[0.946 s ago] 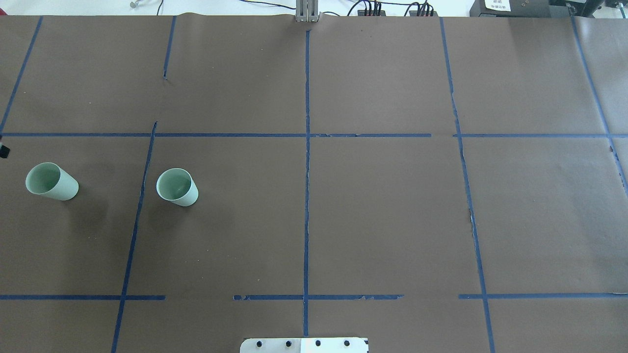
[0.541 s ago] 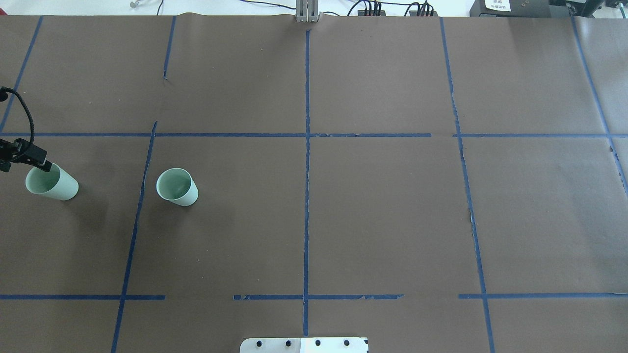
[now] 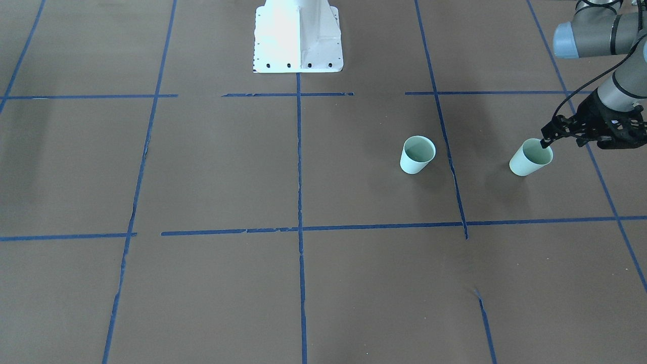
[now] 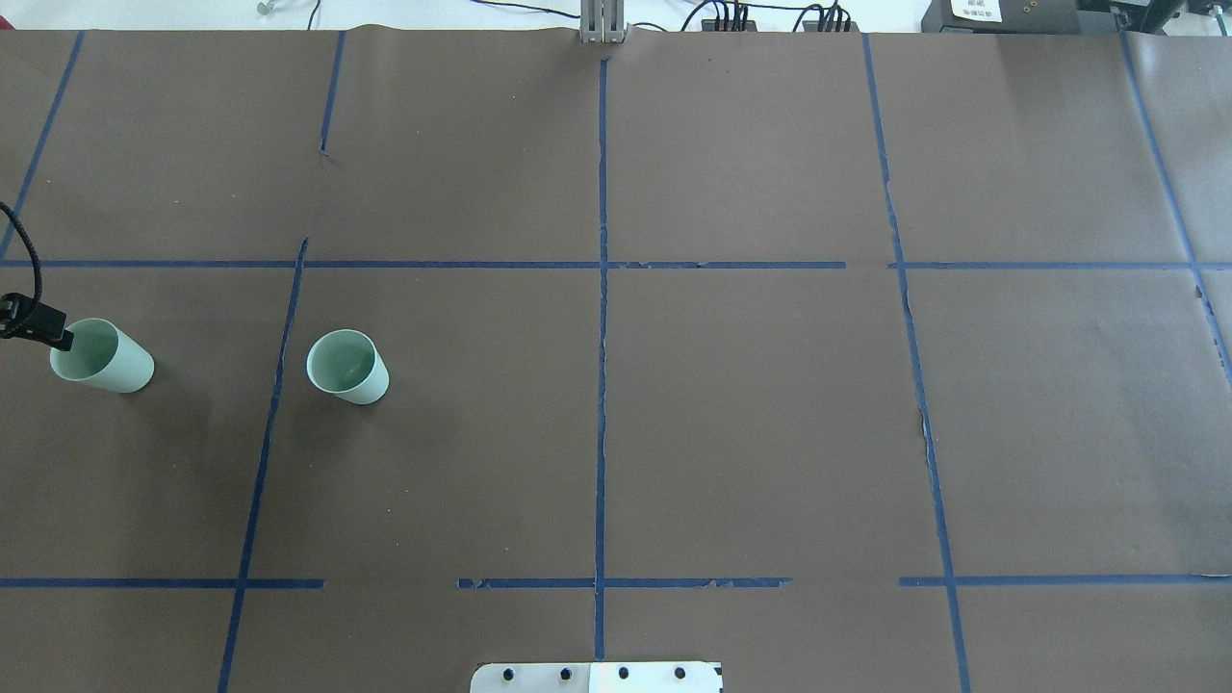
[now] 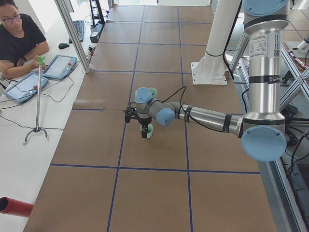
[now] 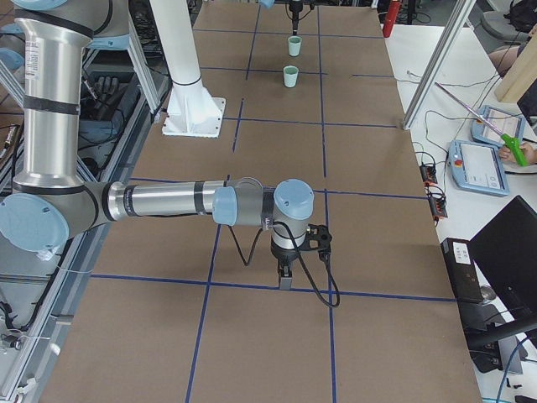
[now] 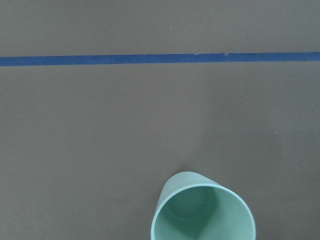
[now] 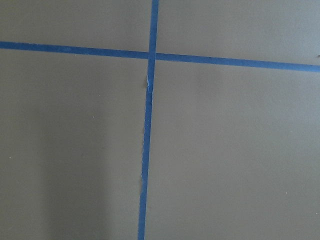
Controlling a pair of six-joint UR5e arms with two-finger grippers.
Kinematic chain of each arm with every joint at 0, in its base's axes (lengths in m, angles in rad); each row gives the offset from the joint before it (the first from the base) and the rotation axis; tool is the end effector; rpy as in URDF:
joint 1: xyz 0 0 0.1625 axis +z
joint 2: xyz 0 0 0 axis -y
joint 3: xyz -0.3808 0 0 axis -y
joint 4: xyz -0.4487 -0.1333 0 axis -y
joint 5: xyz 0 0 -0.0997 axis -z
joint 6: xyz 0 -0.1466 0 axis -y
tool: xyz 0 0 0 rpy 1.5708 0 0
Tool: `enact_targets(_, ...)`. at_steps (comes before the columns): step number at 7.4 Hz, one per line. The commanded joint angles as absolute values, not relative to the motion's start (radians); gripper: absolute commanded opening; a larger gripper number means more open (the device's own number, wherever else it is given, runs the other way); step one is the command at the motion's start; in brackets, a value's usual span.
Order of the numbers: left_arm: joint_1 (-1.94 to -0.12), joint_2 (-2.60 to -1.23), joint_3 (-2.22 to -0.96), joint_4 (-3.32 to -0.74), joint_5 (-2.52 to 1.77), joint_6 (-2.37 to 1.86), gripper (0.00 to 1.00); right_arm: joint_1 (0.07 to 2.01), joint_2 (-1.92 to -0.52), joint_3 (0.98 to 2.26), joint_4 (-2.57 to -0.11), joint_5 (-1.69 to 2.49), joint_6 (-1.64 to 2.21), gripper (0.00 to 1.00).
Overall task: Stack cups
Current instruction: 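Lower the left gripper onto the outer pale green cup and grasp it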
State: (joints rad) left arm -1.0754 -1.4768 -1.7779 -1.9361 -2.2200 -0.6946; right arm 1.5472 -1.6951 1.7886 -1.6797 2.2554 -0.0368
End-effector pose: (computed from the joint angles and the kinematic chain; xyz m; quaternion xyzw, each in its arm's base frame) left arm 0.2233 -0.5072 0.5487 0.0123 0.3825 -0.0164 0.9237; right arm 0.0288 -0.4983 0.6136 -0.0050 -0.3357 -0.0259 0.9416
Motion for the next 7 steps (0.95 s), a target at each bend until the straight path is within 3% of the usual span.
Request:
enact_targets(1, -1.069, -1.48, -1.757, -1.94, -2.22, -0.712, 0.98, 1.548, -1.695, 1.789, -1.68, 2.255, -0.037, 1.0)
enact_targets(4, -1.059, -1.489, -1.692, -2.011, -2.224, -0.715, 0.95, 1.548, -1.695, 1.789, -1.68, 2.256, -0.037, 1.0)
enact_targets(5, -1.054, -1.493, -1.69, -2.013, -2.224, -0.715, 0.77, 1.548, -1.695, 1.789, -1.68, 2.256, -0.037, 1.0)
enact_targets(6, -1.052, -1.493, -1.69, -2.016, -2.226, -0.715, 0.46, 1.548, -1.695, 1.789, -1.68, 2.255, -0.037, 1.0)
enact_targets(7, -1.03, -1.493, -1.689, -2.023, -2.224, -0.715, 0.24, 1.548, -1.695, 1.789, -1.68, 2.256, -0.037, 1.0)
